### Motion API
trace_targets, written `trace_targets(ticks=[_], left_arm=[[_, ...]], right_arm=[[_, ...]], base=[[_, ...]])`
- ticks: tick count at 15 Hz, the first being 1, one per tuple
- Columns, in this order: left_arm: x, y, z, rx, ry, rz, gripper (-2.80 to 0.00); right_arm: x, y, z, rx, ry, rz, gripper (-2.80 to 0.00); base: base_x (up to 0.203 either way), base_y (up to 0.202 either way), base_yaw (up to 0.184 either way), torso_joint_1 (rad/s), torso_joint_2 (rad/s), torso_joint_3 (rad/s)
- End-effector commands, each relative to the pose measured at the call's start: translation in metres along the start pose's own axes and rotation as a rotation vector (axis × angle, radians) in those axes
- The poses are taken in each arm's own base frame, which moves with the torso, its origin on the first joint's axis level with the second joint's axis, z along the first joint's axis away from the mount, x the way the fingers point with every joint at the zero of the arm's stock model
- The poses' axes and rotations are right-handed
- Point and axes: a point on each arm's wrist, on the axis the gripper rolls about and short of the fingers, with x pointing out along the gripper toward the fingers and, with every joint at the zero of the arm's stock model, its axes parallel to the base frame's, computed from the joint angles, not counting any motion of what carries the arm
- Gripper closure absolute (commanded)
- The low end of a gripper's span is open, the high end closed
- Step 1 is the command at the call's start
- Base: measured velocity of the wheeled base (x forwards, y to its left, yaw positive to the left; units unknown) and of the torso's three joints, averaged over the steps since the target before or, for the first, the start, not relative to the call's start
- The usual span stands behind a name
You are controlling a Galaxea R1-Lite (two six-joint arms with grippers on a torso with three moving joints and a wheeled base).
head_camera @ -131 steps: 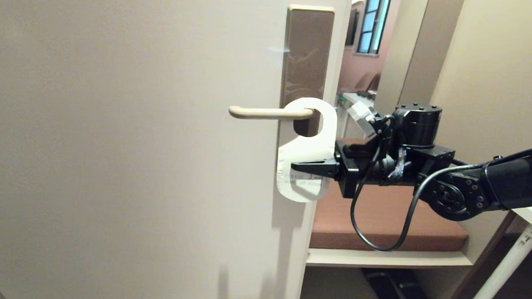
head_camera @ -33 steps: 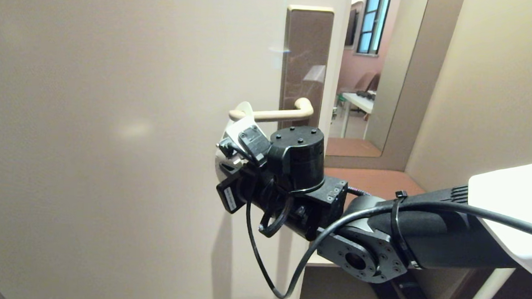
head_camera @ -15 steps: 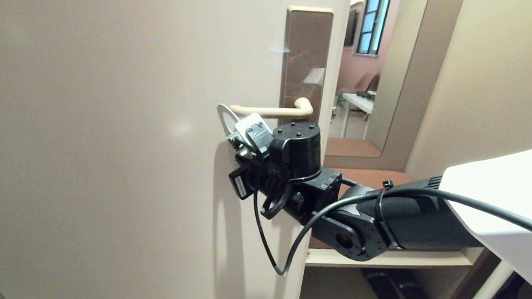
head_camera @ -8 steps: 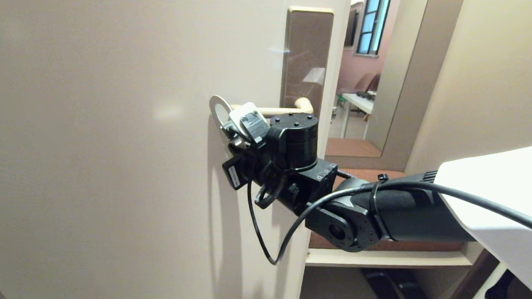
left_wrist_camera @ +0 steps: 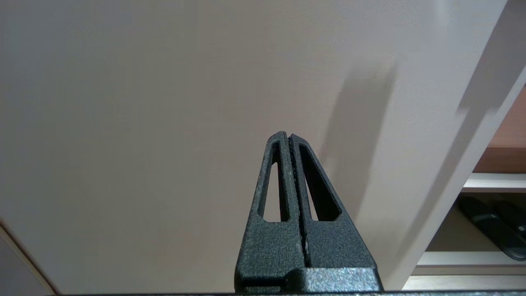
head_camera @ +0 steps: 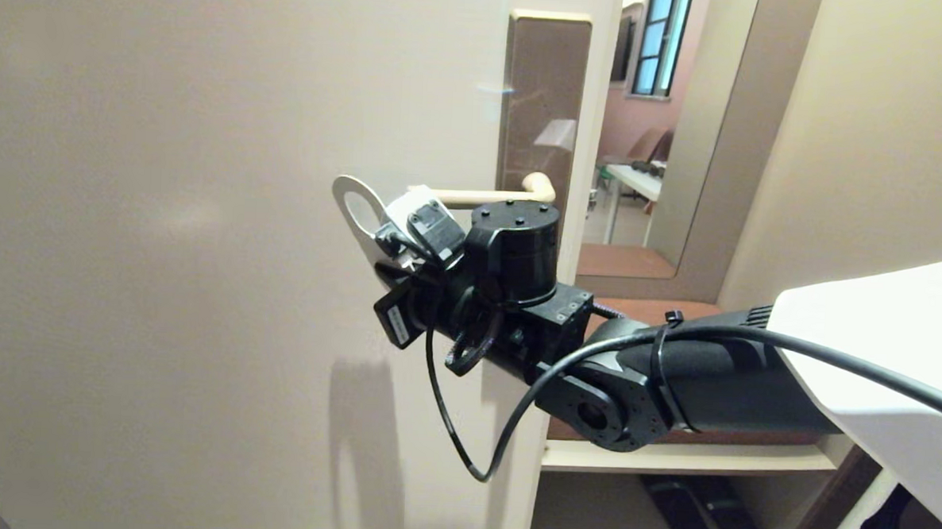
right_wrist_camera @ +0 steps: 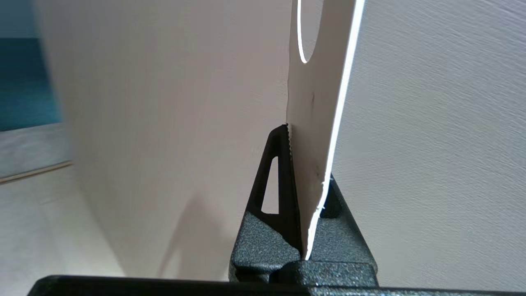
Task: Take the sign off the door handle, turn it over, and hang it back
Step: Hand it to the other hand
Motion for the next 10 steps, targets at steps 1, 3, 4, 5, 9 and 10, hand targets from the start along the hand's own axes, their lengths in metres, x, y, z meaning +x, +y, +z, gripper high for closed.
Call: trace_targets(ticks=[1,3,4,5,9,10], left_arm=[[0.0,0.0,0.0,-0.001,-0.001,0.001,0.0],[0.0,0.0,0.0,-0.001,-0.001,-0.001,0.0],[0.0,0.0,0.0,-0.001,-0.001,0.001,0.0],[0.0,0.0,0.0,-0.001,-0.001,0.001,0.0],[0.0,0.0,0.0,-0.001,-0.001,0.001,0.0],[0.0,0.0,0.0,-0.001,-0.001,0.001,0.0]], right_arm=[[-0.002,0.005,0.004,-0.004,-0.016,0.039,0.0],[-0.003,0.009,0.004,-0.003,-0.022,0.072,0.0],[-0.005,0.009,0.004,-0.003,-0.021,0.086,0.0],[-0.007,0.01,0.003,-0.002,-0.016,0.105,0.0],[-0.024,0.012,-0.009,0.006,0.035,0.18,0.0],[-0.03,0.012,-0.012,0.008,0.051,0.197,0.0]], base=[[0.0,0.0,0.0,0.0,0.0,0.0],[0.0,0.0,0.0,0.0,0.0,0.0],[0.0,0.0,0.0,0.0,0.0,0.0],[0.0,0.0,0.0,0.0,0.0,0.0],[0.0,0.0,0.0,0.0,0.0,0.0],[0.0,0.0,0.0,0.0,0.0,0.0]])
